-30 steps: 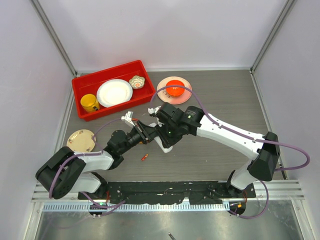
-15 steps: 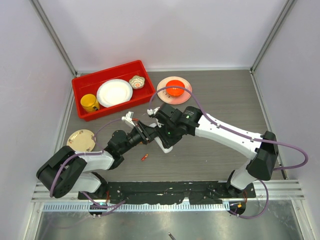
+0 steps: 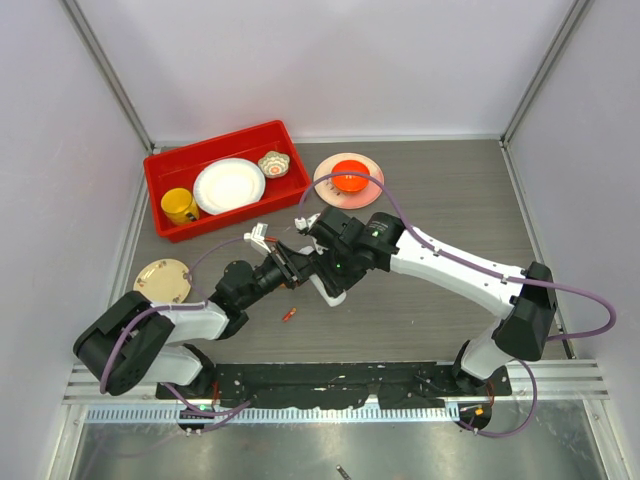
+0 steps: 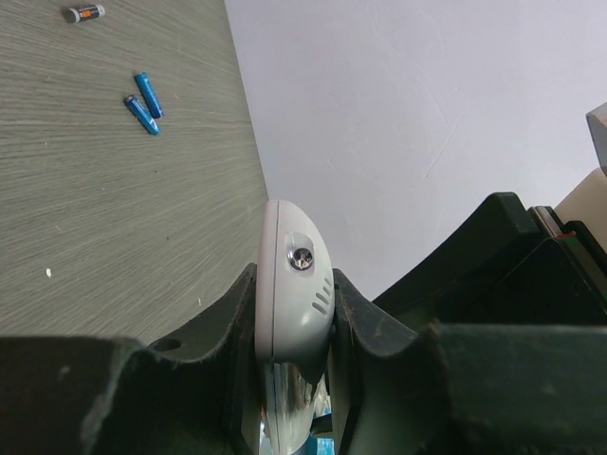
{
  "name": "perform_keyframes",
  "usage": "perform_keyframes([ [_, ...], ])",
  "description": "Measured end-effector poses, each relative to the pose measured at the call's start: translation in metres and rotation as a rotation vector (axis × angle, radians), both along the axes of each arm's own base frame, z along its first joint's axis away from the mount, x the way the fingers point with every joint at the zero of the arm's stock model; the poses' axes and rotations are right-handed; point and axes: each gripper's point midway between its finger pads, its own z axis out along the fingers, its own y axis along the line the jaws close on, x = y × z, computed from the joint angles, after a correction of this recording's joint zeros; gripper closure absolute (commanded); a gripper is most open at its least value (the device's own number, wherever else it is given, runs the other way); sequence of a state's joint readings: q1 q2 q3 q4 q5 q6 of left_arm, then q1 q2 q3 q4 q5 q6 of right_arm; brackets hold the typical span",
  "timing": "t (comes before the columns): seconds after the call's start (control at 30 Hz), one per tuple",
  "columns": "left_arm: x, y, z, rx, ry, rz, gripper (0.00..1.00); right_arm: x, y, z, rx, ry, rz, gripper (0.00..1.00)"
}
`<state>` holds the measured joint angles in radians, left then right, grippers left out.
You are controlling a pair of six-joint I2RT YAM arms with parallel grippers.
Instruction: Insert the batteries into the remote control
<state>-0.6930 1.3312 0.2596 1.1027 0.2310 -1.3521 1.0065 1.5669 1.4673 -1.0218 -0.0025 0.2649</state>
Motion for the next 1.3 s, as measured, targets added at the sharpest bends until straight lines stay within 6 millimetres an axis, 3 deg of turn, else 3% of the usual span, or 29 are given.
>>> perform_keyframes([
  [0.2,0.000,0.000,0.000,0.001,0.001,-0.002,1.00,0.001,-0.001,0.000,-0.003,-0.003,-0.003,0.50],
  [0.53,-0.003,-0.002,0.000,-0.003,-0.002,-0.019,1.00,0.002,0.000,0.003,0.007,-0.001,-0.010,0.33],
  [0.83,-0.004,-0.005,-0.001,-0.007,-0.001,-0.029,1.00,0.001,0.018,0.019,0.105,0.010,-0.006,0.25],
  [0.97,-0.004,-0.005,0.000,-0.016,-0.003,-0.030,1.00,0.002,0.018,0.037,0.163,-0.027,-0.007,0.22],
  [1.07,-0.004,-0.005,0.004,-0.037,-0.003,-0.032,1.00,0.009,0.013,0.064,0.275,-0.098,-0.034,0.22],
  [1.13,-0.005,-0.006,0.008,-0.054,-0.005,-0.040,1.00,0.011,-0.003,0.079,0.372,-0.142,-0.080,0.22],
  [1.3,-0.009,-0.008,0.009,-0.095,0.029,-0.085,1.00,0.014,-0.037,0.080,0.552,-0.187,-0.204,0.20],
])
